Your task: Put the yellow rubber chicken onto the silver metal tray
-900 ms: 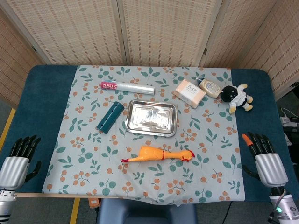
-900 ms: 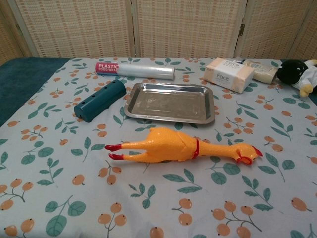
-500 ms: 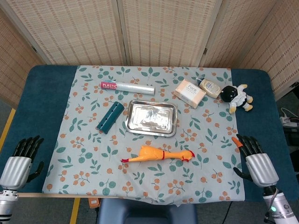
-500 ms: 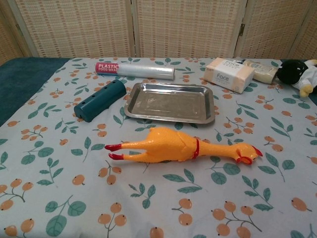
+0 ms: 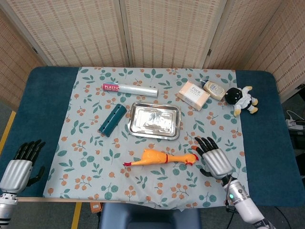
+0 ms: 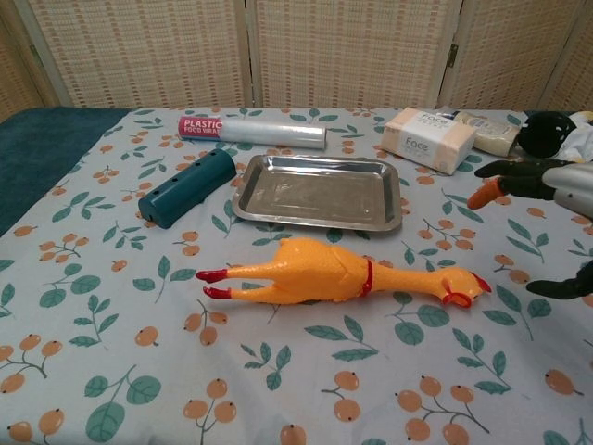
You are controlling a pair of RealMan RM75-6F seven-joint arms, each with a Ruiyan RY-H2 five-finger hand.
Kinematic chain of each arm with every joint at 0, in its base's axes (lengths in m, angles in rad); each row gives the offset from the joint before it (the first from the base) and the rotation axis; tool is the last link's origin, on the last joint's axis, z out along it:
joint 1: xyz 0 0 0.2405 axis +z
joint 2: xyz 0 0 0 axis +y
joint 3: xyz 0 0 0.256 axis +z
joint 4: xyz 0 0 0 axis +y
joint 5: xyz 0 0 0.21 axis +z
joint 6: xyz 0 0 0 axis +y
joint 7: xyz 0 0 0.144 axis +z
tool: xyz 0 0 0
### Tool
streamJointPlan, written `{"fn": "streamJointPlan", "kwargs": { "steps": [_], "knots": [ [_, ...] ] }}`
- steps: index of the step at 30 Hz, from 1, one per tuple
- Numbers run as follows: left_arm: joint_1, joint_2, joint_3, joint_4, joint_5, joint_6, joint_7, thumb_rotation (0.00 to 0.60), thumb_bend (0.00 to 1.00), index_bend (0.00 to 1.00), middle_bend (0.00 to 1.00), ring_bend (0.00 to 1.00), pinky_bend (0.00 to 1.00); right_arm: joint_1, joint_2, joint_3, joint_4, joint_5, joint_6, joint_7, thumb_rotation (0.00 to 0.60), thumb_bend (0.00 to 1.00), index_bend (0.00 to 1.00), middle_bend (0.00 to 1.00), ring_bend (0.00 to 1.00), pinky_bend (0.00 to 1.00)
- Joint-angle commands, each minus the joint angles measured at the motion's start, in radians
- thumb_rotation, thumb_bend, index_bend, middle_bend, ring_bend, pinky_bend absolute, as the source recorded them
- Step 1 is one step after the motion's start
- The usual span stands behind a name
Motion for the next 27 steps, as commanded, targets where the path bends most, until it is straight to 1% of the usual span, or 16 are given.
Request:
{"fn": "streamJointPlan", "kwargs": {
  "steps": [1, 5, 10, 19, 23, 27],
  "knots": [
    [-0.001, 0.003, 0.0, -0.002, -0.001, 0.0, -0.013, 0.6, 0.45, 0.0, 0.0, 0.0, 0.05, 0.077, -0.098, 0.04, 0.011, 0.118, -0.061, -0.101, 0.6, 0.17, 0.26, 0.0, 0.0, 0.0],
    [0.0, 0.003, -0.008, -0.001, -0.021, -0.004, -0.012, 0.6, 0.43, 0.0, 0.0, 0.0, 0.05, 0.122, -0.159, 0.055, 0.05, 0.199, -0.079, -0.147, 0.6, 0.17, 0.29, 0.0, 0.0, 0.0],
    [-0.002, 0.008, -0.012, -0.004, -0.031, -0.01, -0.023, 0.6, 0.43, 0.0, 0.0, 0.0, 0.05, 0.168, -0.215, 0.066, 0.094, 0.285, -0.093, -0.171, 0.6, 0.17, 0.31, 0.0, 0.0, 0.0],
    [0.005, 0.031, -0.025, -0.002, -0.05, 0.002, -0.073, 0.6, 0.43, 0.0, 0.0, 0.0, 0.05, 0.224, -0.295, 0.055, 0.179, 0.331, -0.086, -0.188, 0.6, 0.17, 0.37, 0.0, 0.0, 0.0],
    [0.005, 0.037, -0.025, -0.004, -0.051, 0.001, -0.083, 0.6, 0.43, 0.0, 0.0, 0.0, 0.05, 0.24, -0.322, 0.046, 0.201, 0.355, -0.076, -0.202, 0.6, 0.17, 0.44, 0.0, 0.0, 0.0],
    [0.006, 0.041, -0.02, -0.005, -0.044, 0.0, -0.086, 0.6, 0.43, 0.0, 0.0, 0.0, 0.05, 0.253, -0.338, 0.044, 0.209, 0.385, -0.067, -0.214, 0.6, 0.17, 0.49, 0.0, 0.0, 0.0]
  ]
}}
